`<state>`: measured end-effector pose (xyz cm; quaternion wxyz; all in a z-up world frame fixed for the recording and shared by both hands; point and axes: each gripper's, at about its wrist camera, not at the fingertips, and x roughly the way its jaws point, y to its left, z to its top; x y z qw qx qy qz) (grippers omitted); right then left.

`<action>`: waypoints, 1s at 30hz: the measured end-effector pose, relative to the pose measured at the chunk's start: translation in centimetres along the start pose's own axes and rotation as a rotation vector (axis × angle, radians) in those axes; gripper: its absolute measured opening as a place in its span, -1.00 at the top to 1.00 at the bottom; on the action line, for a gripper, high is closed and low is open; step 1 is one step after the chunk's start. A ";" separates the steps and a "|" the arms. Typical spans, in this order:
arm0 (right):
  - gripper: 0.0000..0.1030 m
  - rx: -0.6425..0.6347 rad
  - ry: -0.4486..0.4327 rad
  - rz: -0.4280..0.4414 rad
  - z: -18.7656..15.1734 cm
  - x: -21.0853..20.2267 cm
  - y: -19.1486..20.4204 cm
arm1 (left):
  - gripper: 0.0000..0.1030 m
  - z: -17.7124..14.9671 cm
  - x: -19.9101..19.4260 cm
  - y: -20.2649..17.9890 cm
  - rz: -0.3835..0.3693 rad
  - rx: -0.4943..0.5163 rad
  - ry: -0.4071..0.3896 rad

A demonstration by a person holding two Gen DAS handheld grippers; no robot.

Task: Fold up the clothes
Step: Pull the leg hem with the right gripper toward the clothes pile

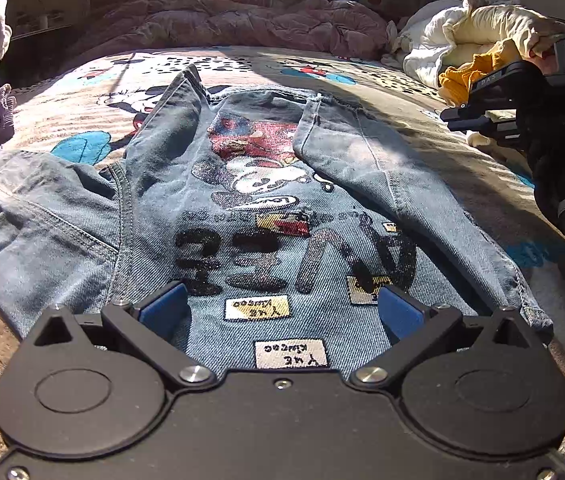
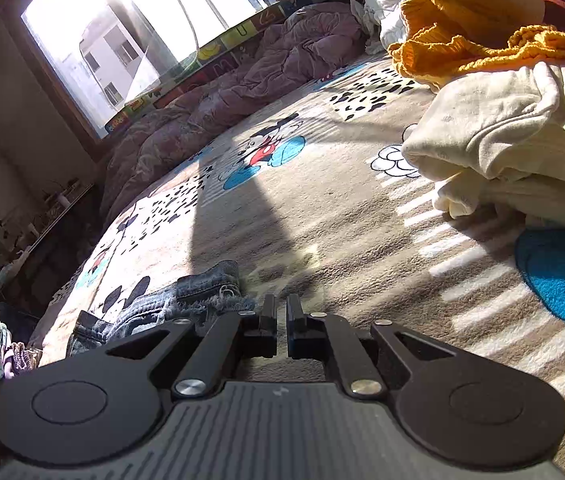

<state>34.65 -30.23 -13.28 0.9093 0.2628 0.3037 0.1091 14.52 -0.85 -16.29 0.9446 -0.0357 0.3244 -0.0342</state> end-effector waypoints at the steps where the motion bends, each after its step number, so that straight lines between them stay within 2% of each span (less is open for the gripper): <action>1: 0.49 -0.002 0.025 0.008 -0.3 0.6 0.2 | -0.98 0.0 0.0 0.0 0.000 0.000 0.000; 2: 0.34 -0.013 0.053 0.011 -0.7 1.4 0.8 | -0.98 0.0 0.0 0.0 0.000 0.000 0.000; 3: 0.09 -0.023 0.080 0.015 -1.1 2.1 1.3 | -0.98 0.0 0.0 0.0 0.000 0.001 -0.001; 6: 0.04 -0.038 0.127 0.027 -2.1 4.4 3.0 | -0.98 0.0 0.1 0.0 0.002 0.007 -0.001; 8: 0.11 -0.075 0.140 0.020 -2.6 5.6 4.2 | -0.98 0.0 0.2 0.0 -0.002 0.008 -0.001; 10: 0.78 -0.133 0.153 0.006 -2.9 6.2 5.1 | -0.98 0.0 0.3 0.1 -0.006 0.007 -0.001; 11: 0.79 -0.164 0.139 -0.002 -3.1 6.0 5.6 | -0.98 0.1 0.2 0.2 -0.008 0.005 0.000; 12: 0.92 -0.184 0.108 -0.017 -3.0 5.5 5.9 | -0.98 0.1 0.2 0.2 -0.009 0.003 0.000; 15: 0.93 -0.173 0.021 -0.017 -2.2 3.4 5.7 | -0.98 0.1 0.2 0.3 -0.012 0.001 0.001; 21: 0.93 -0.104 -0.082 -0.088 -0.5 -0.6 2.3 | -0.98 0.0 0.3 0.2 -0.010 0.004 0.000; 30: 0.93 -0.025 -0.243 -0.269 1.2 -9.0 -5.8 | -0.98 0.0 0.2 0.1 -0.004 0.010 -0.002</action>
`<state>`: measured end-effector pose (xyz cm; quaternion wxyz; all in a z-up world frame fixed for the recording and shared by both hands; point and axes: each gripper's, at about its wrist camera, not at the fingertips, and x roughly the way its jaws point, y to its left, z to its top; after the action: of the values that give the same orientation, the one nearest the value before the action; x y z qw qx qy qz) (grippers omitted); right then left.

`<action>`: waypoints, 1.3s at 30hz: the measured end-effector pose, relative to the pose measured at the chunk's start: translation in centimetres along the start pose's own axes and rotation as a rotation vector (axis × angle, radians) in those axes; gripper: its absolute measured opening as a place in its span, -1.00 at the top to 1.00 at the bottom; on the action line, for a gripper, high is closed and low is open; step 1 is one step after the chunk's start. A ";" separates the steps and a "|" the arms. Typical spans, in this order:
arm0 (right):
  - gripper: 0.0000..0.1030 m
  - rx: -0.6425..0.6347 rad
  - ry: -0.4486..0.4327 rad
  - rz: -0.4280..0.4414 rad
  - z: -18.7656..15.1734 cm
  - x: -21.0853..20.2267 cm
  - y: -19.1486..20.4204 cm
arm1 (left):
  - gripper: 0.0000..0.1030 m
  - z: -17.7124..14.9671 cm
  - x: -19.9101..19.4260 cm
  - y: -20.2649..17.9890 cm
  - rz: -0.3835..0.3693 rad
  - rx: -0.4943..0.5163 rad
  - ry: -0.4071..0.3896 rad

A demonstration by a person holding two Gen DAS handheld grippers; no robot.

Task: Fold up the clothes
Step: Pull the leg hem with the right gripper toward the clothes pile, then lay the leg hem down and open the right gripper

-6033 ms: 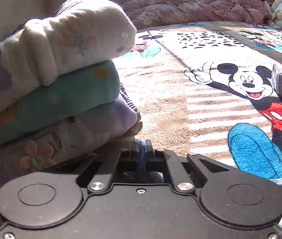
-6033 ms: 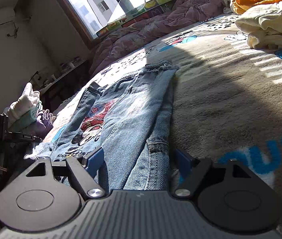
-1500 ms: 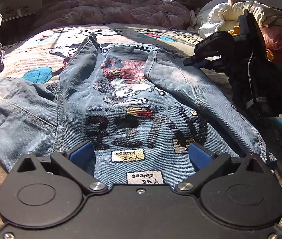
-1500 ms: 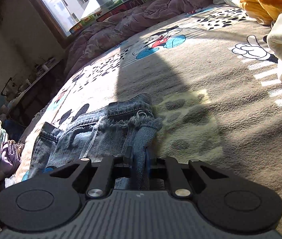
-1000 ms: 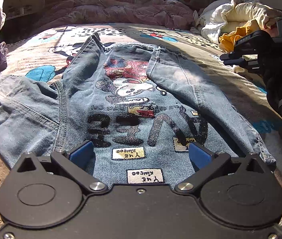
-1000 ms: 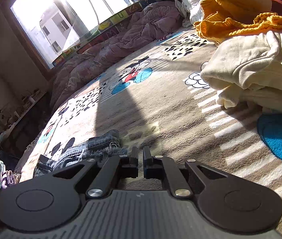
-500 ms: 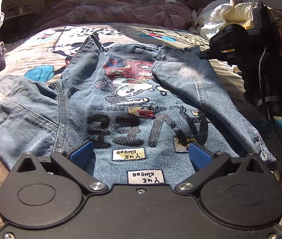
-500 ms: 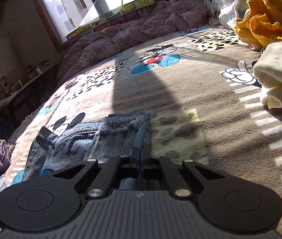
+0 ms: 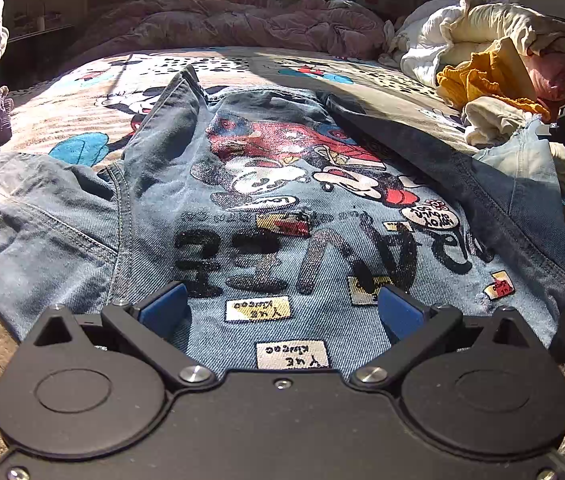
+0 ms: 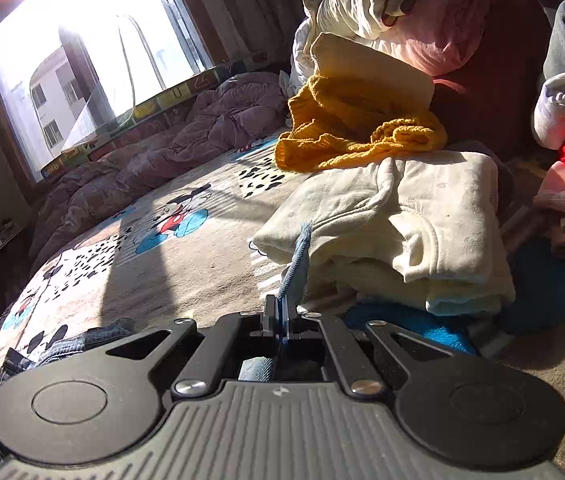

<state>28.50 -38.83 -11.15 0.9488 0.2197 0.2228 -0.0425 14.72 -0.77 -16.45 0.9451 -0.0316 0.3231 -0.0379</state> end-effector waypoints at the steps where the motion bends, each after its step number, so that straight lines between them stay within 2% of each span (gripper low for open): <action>1: 0.93 0.008 -0.015 -0.019 0.2 -0.7 -1.2 | -0.98 0.0 0.0 0.0 0.001 0.001 0.000; 6: 0.93 0.020 -0.042 -0.093 -0.2 -3.2 -5.7 | -0.98 0.0 0.0 -0.1 0.004 0.004 -0.002; 17: 0.95 0.079 -0.128 -0.180 -2.7 -6.6 -9.2 | -0.98 -0.3 -0.1 -0.1 0.004 0.014 -0.010; 19: 0.95 0.138 -0.100 -0.177 -2.8 -6.1 -10.7 | -0.98 -0.3 -0.2 -0.1 0.005 0.016 -0.010; 21: 0.93 0.184 -0.006 -0.207 -3.0 -4.8 -12.4 | -0.98 -0.3 -0.2 -0.1 0.006 0.016 -0.009; 23: 0.87 0.182 -0.039 -0.228 -3.2 -5.6 -12.7 | -0.98 -0.3 -0.2 -0.2 0.009 0.015 -0.008; 25: 0.87 0.169 -0.050 -0.190 -3.4 -6.4 -12.3 | -0.98 -0.3 -0.1 -0.2 0.012 0.016 -0.006; 27: 0.87 0.109 -0.025 -0.150 -3.9 -6.8 -10.9 | -0.98 -0.2 -0.1 -0.3 0.015 0.016 -0.004; 30: 0.84 0.187 0.074 -0.051 -5.8 -7.6 -9.2 | -0.98 -0.2 -0.1 -0.3 0.016 0.015 -0.003; 34: 0.37 0.344 0.189 0.071 -9.7 -9.0 -7.3 | -0.98 -0.2 -0.1 -0.2 0.017 0.017 -0.004; 39: 0.35 0.456 0.272 0.210 -13.9 -10.2 -4.1 | -0.98 -0.3 -0.2 -0.3 0.020 0.019 -0.006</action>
<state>12.95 -36.58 -19.46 0.8356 0.4528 0.3087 0.0369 14.41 -1.12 -16.55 0.9466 -0.0196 0.3204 -0.0312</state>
